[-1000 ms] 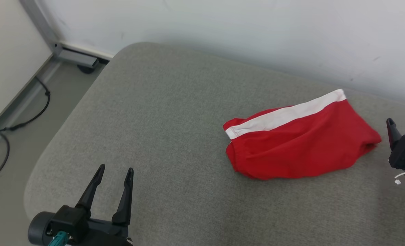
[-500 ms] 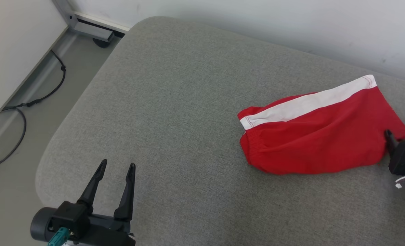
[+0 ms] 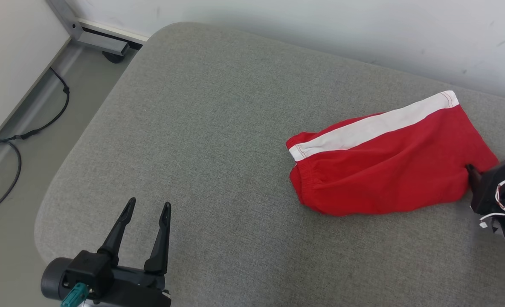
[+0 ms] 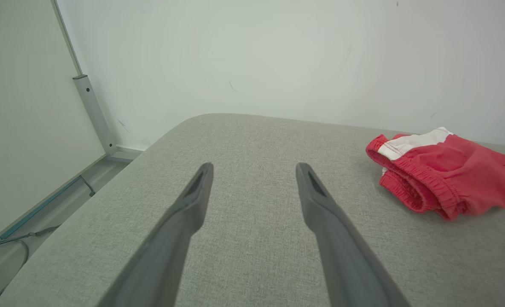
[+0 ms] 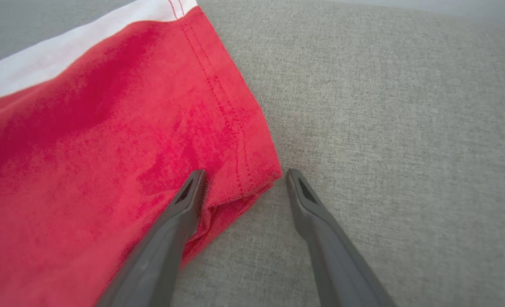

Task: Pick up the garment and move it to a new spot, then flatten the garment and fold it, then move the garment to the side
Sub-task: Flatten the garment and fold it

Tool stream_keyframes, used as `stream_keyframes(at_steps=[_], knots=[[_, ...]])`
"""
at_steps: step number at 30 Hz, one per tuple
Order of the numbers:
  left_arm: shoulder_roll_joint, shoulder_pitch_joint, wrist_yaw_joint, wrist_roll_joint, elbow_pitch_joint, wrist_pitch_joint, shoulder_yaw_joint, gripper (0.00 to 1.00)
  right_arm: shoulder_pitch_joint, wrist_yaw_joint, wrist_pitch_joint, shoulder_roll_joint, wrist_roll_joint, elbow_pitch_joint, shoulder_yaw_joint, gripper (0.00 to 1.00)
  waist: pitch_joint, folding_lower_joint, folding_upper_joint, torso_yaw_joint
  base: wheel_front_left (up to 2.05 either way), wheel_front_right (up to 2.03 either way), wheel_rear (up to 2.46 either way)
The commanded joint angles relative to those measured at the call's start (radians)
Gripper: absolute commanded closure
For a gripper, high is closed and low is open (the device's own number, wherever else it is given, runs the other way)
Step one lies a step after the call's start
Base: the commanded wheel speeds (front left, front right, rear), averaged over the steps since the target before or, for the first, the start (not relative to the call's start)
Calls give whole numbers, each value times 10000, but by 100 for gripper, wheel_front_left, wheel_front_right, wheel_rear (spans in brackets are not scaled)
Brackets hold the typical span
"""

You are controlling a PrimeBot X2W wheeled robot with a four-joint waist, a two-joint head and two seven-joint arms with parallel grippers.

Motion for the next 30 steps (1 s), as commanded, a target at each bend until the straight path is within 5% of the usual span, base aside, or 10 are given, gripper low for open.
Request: stream_keyframes(at_steps=[1, 15, 30], knots=[[-6, -93, -30, 25, 52, -44, 77, 0, 189, 44, -22, 371, -115, 77, 12, 100, 1, 1, 0, 12, 0, 0, 0], [-175, 257, -182, 234, 315, -44, 289, 0, 706, 33, -958, 805, 20, -126, -202, 100, -854, 1, 0, -438, 0, 0, 0], [-247, 1029, -215, 373, 612, -44, 227, 0, 3017, 31, -1307, 963, 1885, -2262, 673, 100, -2305, 1, 0, -1613, 0, 0, 0]])
